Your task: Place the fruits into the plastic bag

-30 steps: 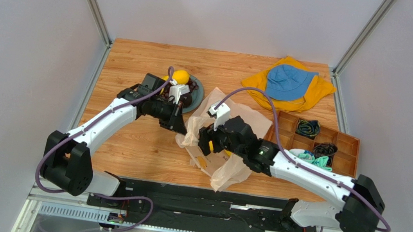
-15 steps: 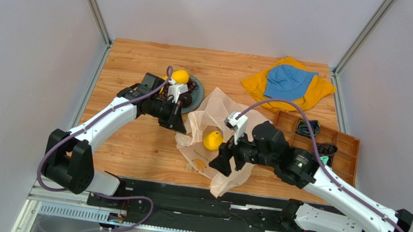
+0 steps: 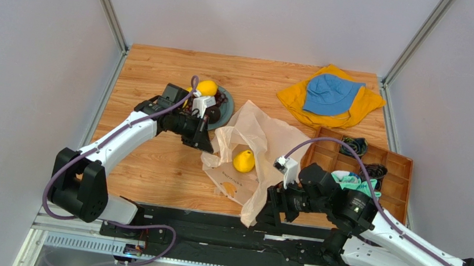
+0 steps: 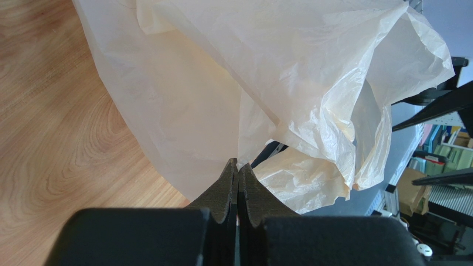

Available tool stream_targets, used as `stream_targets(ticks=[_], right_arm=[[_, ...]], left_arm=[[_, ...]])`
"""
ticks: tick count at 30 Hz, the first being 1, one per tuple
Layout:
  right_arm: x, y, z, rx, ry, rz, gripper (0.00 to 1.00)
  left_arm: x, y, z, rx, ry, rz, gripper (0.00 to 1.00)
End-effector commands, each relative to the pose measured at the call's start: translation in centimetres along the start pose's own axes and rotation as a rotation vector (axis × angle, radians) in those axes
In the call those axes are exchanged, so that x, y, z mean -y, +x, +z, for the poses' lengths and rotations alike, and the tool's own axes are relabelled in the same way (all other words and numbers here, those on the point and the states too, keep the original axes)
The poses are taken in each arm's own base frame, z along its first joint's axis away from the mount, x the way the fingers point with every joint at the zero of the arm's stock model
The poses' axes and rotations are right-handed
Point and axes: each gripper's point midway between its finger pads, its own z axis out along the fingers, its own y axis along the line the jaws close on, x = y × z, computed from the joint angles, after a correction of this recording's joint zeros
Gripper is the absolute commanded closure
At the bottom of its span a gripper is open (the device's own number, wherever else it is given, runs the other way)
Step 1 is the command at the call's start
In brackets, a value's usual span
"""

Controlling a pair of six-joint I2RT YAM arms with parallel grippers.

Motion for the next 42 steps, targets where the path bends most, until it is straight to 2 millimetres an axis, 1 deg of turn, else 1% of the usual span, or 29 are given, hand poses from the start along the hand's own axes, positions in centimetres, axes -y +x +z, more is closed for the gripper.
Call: stream_targets(ticks=[1, 2, 4, 5, 6, 8, 9, 11, 12, 13, 15, 16, 17, 18, 20, 21, 22, 23, 25, 26, 27, 28, 29, 31, 32, 33, 35, 40, 42], right_arm=[[-0.9, 0.4, 1.2, 0.003, -0.040, 0.088, 0.32], [-1.2, 0.5, 1.5, 0.003, -0.052, 0.087, 0.32], [-1.1, 0.6, 2.2, 0.005, -0.034, 0.102, 0.32], [-1.7, 0.6, 2.4, 0.012, -0.049, 0.088, 0.31], [-1.5, 0.4, 2.7, 0.029, -0.029, 0.086, 0.31], [-2.4, 0.5, 3.1, 0.047, -0.049, 0.082, 0.30], [-2.3, 0.2, 3.3, 0.068, -0.038, 0.081, 0.30], [-2.9, 0.4, 3.5, 0.078, -0.041, 0.068, 0.29], [-2.6, 0.2, 3.6, 0.101, -0.017, 0.061, 0.29], [-3.1, 0.5, 3.7, 0.096, -0.021, 0.040, 0.28], [-2.8, 0.0, 3.8, 0.137, 0.024, 0.016, 0.28], [-3.0, 0.4, 4.1, 0.125, 0.031, -0.004, 0.28], [-2.8, 0.6, 4.3, 0.120, 0.053, -0.012, 0.27], [-2.6, 0.3, 4.5, 0.132, 0.078, -0.017, 0.27], [-2.2, 0.9, 5.3, 0.104, 0.127, -0.034, 0.28], [-2.5, 0.7, 5.4, 0.111, 0.135, -0.041, 0.28], [-2.8, 1.3, 5.5, 0.098, 0.144, -0.061, 0.29], [-2.2, 1.0, 5.8, 0.123, 0.197, -0.072, 0.29], [-2.6, 1.2, 5.8, 0.126, 0.227, -0.105, 0.30], [-2.0, 0.7, 5.7, 0.161, 0.277, -0.116, 0.30], [-1.7, 0.8, 5.8, 0.162, 0.308, -0.128, 0.30], [-2.1, 0.7, 5.6, 0.167, 0.316, -0.150, 0.30], [-1.8, 0.2, 5.5, 0.199, 0.349, -0.165, 0.30], [-1.9, 0.1, 5.6, 0.205, 0.378, -0.207, 0.30], [-2.2, -0.6, 5.5, 0.230, 0.389, -0.214, 0.30], [-2.2, -0.4, 5.9, 0.219, 0.403, -0.248, 0.30], [-2.7, -0.6, 6.3, 0.221, 0.403, -0.274, 0.31], [-1.1, 0.1, 7.6, 0.175, 0.516, -0.347, 0.35], [-1.0, 0.0, 7.8, 0.180, 0.534, -0.362, 0.38]], left_arm=[[0.1, -0.5, -0.3, 0.023, -0.004, 0.008, 1.00], [0.1, -0.5, -0.4, 0.024, -0.004, 0.008, 1.00], [0.1, -0.5, -0.3, 0.023, -0.004, 0.007, 1.00], [0.1, -0.5, -0.4, 0.024, -0.004, 0.008, 1.00], [0.1, -0.5, -0.4, 0.024, -0.006, 0.008, 1.00], [0.1, -0.4, -0.4, 0.022, -0.007, 0.006, 1.00], [0.1, -0.5, -0.3, 0.022, -0.006, 0.004, 1.00], [0.1, -0.4, -0.3, 0.022, -0.004, 0.006, 1.00], [0.1, -0.5, -0.3, 0.023, -0.003, 0.005, 1.00], [0.1, -0.4, -0.3, 0.020, -0.002, 0.003, 1.00], [0.1, -0.4, -0.3, 0.021, -0.001, 0.003, 1.00], [0.2, -0.4, -0.3, 0.022, -0.001, 0.004, 1.00], [0.2, -0.5, -0.4, 0.023, 0.000, 0.005, 1.00], [0.2, -0.4, -0.4, 0.021, 0.000, 0.003, 1.00], [0.3, -0.4, -0.4, 0.024, 0.002, 0.006, 1.00], [0.2, -0.4, -0.4, 0.023, 0.002, 0.003, 1.00], [0.2, -0.3, -0.4, 0.023, 0.002, 0.003, 1.00], [0.3, -0.4, -0.4, 0.024, 0.004, 0.004, 1.00], [0.3, -0.4, -0.4, 0.025, 0.004, 0.005, 1.00], [0.3, -0.4, -0.4, 0.025, 0.004, 0.005, 1.00], [0.4, -0.4, -0.5, 0.027, 0.004, 0.007, 1.00], [0.3, -0.3, -0.4, 0.025, 0.004, 0.005, 1.00], [0.4, -0.4, -0.5, 0.029, 0.004, 0.008, 1.00], [0.3, -0.4, -0.4, 0.027, 0.004, 0.007, 1.00], [0.4, -0.4, -0.5, 0.027, 0.004, 0.007, 1.00], [0.2, -0.3, -0.4, 0.024, 0.002, 0.004, 1.00], [0.2, -0.3, -0.4, 0.024, 0.002, 0.004, 1.00], [0.2, -0.3, -0.4, 0.024, 0.002, 0.004, 1.00], [0.2, -0.3, -0.3, 0.022, 0.003, 0.002, 1.00]])
